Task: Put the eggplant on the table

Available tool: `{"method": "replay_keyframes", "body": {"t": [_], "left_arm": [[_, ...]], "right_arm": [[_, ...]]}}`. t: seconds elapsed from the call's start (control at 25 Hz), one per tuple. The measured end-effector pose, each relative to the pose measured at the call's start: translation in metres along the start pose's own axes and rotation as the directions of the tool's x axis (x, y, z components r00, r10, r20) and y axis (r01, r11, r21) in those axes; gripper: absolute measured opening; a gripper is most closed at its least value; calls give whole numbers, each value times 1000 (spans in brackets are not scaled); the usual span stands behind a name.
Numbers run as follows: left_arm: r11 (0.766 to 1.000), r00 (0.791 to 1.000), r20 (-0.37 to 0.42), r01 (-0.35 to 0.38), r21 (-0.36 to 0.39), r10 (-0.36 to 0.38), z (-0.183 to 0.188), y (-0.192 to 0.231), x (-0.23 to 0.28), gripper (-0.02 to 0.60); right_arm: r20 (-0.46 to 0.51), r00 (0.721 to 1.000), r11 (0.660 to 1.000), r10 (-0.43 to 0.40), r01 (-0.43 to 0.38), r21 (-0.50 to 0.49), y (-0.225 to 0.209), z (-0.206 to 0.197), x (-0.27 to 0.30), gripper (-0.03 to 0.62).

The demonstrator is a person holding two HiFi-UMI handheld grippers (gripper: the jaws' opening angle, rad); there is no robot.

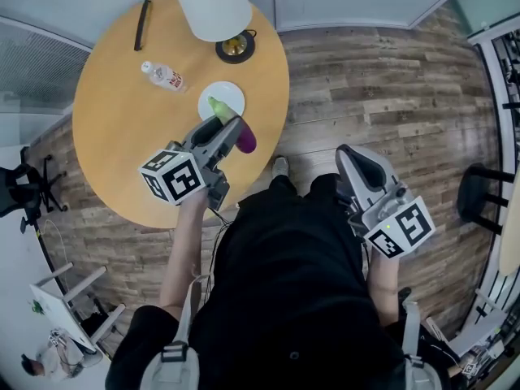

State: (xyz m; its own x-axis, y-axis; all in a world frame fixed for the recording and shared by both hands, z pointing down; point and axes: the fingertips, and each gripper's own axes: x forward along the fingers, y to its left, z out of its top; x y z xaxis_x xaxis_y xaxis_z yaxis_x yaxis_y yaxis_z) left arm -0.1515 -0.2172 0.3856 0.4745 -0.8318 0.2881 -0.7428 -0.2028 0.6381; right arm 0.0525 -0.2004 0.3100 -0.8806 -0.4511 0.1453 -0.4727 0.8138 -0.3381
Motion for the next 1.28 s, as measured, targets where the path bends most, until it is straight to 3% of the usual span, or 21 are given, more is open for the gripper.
{"method": "replay_keyframes", "body": {"t": [0.16,0.36,0.6,0.68,0.88,1.04,1.28], "left_arm": [[997,996,-56,-72,-16,71,-4,37,-2,176],[982,971,-163,-164,90,177,-8,80,6,176],[954,923,-288,-195,228,257,-17,115,26,176],[940,892,-351,-185,287,283,-26,127,34,176],[856,801,-458,-123,502,384,-48,152,50,176],[785,734,-521,-27,619,436,-70,168,62,178],[698,684,-539,61,713,491,-89,193,82,179]], "right_arm": [[-33,999,1000,25,-25,10,5,-8,20,17],[-38,999,999,22,-21,39,-3,-13,43,17],[-91,995,998,50,-47,38,2,-26,66,17],[-109,992,998,56,-53,27,3,-31,73,17],[-122,992,999,44,-41,33,-1,-36,76,17],[-126,991,998,46,-41,42,-2,-41,76,17],[-131,991,999,31,-26,42,-11,-43,75,17]]}}
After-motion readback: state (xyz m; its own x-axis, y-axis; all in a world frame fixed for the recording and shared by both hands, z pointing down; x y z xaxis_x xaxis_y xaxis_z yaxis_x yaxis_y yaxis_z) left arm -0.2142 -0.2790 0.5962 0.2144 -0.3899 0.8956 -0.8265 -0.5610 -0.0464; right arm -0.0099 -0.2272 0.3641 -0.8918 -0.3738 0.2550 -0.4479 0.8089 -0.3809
